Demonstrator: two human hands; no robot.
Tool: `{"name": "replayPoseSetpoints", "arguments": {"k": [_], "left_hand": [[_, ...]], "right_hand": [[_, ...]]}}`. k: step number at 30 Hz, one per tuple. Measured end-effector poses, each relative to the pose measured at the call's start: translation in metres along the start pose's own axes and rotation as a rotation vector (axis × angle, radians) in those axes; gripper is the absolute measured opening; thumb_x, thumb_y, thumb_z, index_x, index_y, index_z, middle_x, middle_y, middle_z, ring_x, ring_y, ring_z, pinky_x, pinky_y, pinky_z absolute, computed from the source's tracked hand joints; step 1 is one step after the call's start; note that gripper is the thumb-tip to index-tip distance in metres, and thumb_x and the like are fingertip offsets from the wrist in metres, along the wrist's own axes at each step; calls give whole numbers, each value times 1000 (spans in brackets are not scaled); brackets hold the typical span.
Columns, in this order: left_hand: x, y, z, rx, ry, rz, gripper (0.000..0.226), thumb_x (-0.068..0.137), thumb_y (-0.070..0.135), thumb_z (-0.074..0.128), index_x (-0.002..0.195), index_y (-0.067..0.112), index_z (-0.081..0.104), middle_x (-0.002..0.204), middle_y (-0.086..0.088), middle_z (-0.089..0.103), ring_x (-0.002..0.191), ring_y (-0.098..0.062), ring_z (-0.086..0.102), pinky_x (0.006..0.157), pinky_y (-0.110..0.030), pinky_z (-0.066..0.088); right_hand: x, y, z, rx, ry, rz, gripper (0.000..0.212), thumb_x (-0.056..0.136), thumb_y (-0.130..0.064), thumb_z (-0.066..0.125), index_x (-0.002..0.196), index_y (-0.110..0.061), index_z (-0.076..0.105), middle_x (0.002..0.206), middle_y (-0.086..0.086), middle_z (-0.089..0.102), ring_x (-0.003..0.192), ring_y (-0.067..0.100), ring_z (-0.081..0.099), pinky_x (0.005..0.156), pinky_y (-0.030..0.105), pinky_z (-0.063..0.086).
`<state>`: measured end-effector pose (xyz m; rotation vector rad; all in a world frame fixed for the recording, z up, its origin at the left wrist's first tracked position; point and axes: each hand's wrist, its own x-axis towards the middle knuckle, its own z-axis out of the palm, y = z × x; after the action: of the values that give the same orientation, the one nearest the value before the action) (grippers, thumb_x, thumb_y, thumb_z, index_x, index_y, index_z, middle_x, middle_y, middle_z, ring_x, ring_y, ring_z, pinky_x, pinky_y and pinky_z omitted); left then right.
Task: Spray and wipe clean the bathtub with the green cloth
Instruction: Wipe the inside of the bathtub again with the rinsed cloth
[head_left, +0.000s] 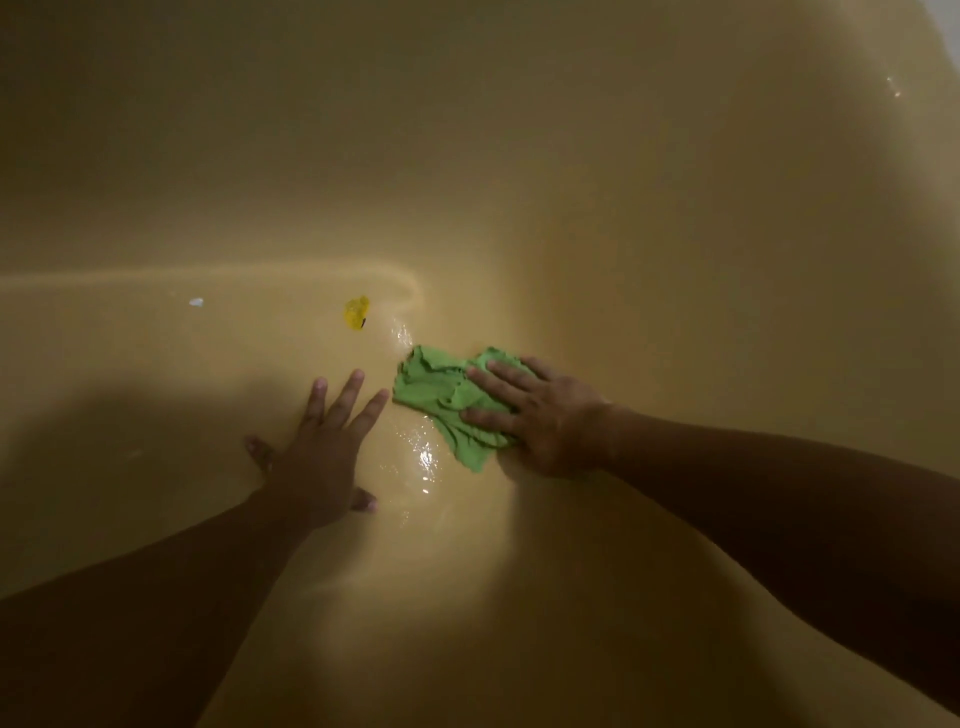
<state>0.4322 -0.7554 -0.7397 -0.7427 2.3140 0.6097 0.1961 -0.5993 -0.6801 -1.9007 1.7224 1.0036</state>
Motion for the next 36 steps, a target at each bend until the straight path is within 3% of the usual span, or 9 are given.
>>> {"name": "replayPoseSetpoints", "arguments": {"k": [6, 11, 14, 18, 25, 27, 29, 31, 36], "left_hand": [[-15, -9, 10, 9, -33, -7, 140, 70, 65, 84, 150, 53, -31, 151, 21, -52, 155, -24, -29, 103, -86, 27], [-35, -29, 20, 25, -59, 12, 137, 74, 51, 87, 154, 51, -25, 160, 17, -43, 157, -23, -24, 101, -83, 33], [-46, -36, 25, -30, -85, 20, 123, 86, 27, 76, 152, 54, -24, 160, 18, -41, 157, -25, -21, 103, -81, 34], [-54, -51, 27, 23, -113, 50, 111, 91, 16, 63, 157, 51, -19, 162, 17, -38, 158, -23, -20, 103, -81, 35], [-52, -63, 30, 49, -115, 60, 118, 89, 21, 70, 156, 50, -22, 163, 16, -39, 158, -26, -21, 103, -81, 33], [-49, -63, 28, -34, -81, 61, 109, 88, 17, 69, 162, 46, -6, 169, 14, -26, 159, -26, -12, 110, -76, 33], [-44, -60, 24, -204, 59, 87, 94, 84, 22, 79, 161, 34, 28, 172, 4, 12, 157, -28, 17, 115, -58, 39], [-40, -44, 17, -398, 239, 176, 83, 76, 31, 89, 150, 24, 51, 152, 1, 48, 139, -25, 47, 110, -45, 45], [-40, 26, -3, -616, 321, 354, 76, 62, 64, 84, 130, 42, 57, 118, 16, 52, 115, -15, 57, 97, -42, 52]], "right_hand": [[-67, -36, 5, 132, -188, -153, 65, 101, -60, 28, 161, -43, 9, 170, 4, -15, 158, 24, -8, 126, 49, -3], [-95, -48, -19, 315, -184, -102, 54, 100, -42, 49, 150, -33, 33, 156, 8, 35, 138, 30, 41, 110, 41, 39], [-97, -35, -35, 586, -206, 24, 59, 93, -28, 63, 147, -26, 39, 137, 4, 54, 120, 24, 56, 97, 36, 49], [-93, -14, -46, 735, -101, 130, 49, 98, -28, 59, 146, -22, 48, 128, 4, 65, 111, 21, 63, 96, 37, 52], [-62, -7, -52, 927, 121, 251, 19, 101, -28, 64, 112, -20, 76, 106, -6, 74, 101, 12, 65, 82, 23, 43], [-56, -15, -49, 852, 140, 227, 17, 97, -26, 68, 111, -20, 78, 109, -5, 76, 101, 12, 67, 84, 22, 45], [-52, -23, -45, 785, 188, 205, 18, 95, -26, 71, 110, -21, 79, 114, -5, 74, 105, 14, 64, 85, 23, 45], [-51, -28, -43, 803, 255, 219, 17, 95, -24, 71, 109, -18, 79, 111, -3, 72, 102, 15, 63, 80, 23, 42], [-63, -25, -59, 1192, 276, 291, 14, 98, -23, 69, 103, -18, 81, 96, -9, 77, 84, -1, 66, 73, 16, 52]]}}
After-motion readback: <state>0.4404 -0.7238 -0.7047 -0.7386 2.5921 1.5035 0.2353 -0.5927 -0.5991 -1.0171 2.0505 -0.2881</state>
